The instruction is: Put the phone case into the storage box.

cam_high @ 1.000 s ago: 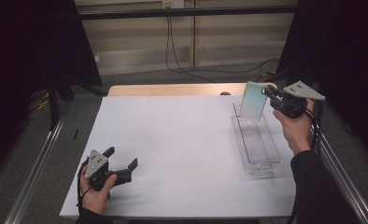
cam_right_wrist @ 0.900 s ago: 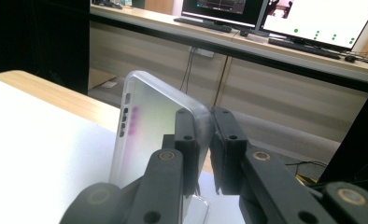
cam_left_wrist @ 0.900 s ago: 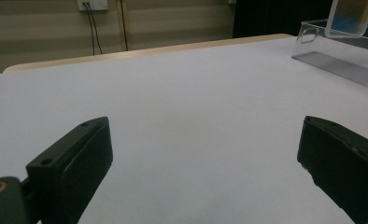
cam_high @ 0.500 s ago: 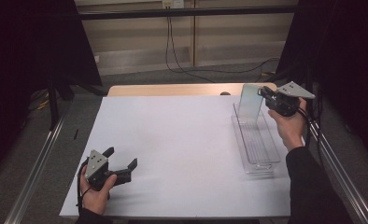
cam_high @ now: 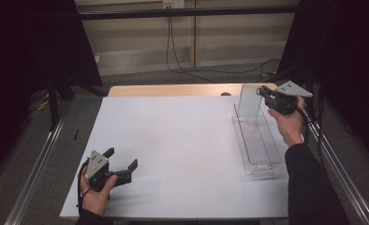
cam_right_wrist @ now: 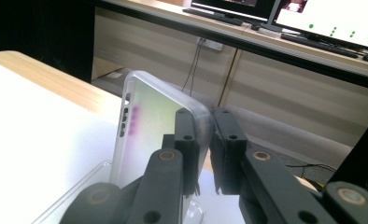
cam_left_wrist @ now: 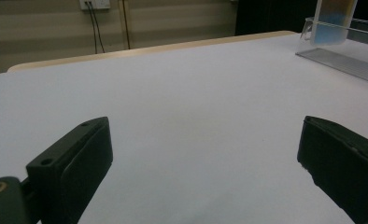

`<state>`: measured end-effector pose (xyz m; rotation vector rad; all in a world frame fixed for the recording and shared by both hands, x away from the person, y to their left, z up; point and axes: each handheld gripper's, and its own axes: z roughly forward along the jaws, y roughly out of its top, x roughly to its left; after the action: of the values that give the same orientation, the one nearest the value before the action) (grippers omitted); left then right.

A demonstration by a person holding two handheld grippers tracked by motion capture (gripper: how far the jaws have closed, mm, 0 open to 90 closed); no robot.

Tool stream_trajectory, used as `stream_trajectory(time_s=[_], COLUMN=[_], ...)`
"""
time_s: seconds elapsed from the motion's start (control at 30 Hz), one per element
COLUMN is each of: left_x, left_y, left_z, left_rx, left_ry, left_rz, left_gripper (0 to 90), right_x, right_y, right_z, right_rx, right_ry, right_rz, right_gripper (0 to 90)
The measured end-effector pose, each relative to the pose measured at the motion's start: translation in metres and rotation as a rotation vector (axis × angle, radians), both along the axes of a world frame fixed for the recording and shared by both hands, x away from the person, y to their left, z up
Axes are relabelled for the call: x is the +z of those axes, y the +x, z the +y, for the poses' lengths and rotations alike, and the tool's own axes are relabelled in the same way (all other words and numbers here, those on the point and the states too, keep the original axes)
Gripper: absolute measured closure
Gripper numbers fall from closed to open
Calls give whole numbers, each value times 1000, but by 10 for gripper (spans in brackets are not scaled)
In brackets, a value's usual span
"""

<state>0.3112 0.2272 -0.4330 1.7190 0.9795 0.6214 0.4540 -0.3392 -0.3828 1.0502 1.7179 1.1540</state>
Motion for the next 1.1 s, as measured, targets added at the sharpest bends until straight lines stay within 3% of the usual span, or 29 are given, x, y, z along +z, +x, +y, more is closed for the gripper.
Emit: stream_trajectory(time_s=[0.67, 0.8, 1.1], left_x=[0, 0, 0], left_y=[0, 0, 1], left_z=[0, 0, -3], left_rx=[4, 1, -7], left_ry=[-3, 1, 1], left_rz=[0, -2, 1], left_gripper=[33, 33, 33], right_x=[-15, -14, -3], right_y=[10, 9, 5], right_z=[4, 3, 0], right_rx=[31, 29, 84], right_ry=[-27, -23, -50], right_rz=[10, 30, 112], right_gripper=[816, 817, 817])
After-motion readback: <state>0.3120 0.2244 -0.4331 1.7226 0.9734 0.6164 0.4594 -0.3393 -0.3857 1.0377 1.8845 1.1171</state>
